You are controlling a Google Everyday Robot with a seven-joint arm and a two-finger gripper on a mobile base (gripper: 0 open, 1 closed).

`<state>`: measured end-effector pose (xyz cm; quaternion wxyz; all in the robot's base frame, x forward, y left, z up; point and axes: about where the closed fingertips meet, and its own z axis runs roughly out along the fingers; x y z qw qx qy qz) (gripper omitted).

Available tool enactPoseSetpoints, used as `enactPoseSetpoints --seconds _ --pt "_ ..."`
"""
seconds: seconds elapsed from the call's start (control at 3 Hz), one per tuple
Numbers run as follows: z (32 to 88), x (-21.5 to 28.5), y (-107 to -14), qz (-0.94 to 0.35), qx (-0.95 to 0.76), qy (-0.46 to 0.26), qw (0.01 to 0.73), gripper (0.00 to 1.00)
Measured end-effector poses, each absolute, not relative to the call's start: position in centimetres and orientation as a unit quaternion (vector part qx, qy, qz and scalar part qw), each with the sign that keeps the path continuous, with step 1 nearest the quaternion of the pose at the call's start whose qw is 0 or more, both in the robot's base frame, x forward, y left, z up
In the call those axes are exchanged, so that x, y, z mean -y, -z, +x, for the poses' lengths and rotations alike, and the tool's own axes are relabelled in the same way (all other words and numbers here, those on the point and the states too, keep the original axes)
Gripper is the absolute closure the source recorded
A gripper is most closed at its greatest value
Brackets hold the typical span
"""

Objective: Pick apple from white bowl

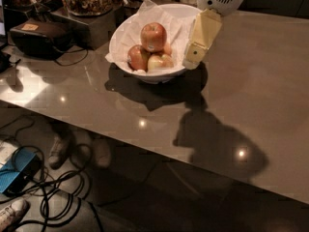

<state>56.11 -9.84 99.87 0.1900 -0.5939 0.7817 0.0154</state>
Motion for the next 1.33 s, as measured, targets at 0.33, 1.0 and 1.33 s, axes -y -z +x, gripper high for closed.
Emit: enactPoseSetpoints --seconds 0.33,1.0,1.33 --pt "57.9 8.6 -99.8 -0.587 -0.785 -0.038 0.193 0.00" --pt "59.1 7.7 -100.1 -0.581 -0.784 -0.044 0.215 0.00" --pt "61.0 5.8 -100.3 -0.575 -0.787 -0.053 0.216 0.00"
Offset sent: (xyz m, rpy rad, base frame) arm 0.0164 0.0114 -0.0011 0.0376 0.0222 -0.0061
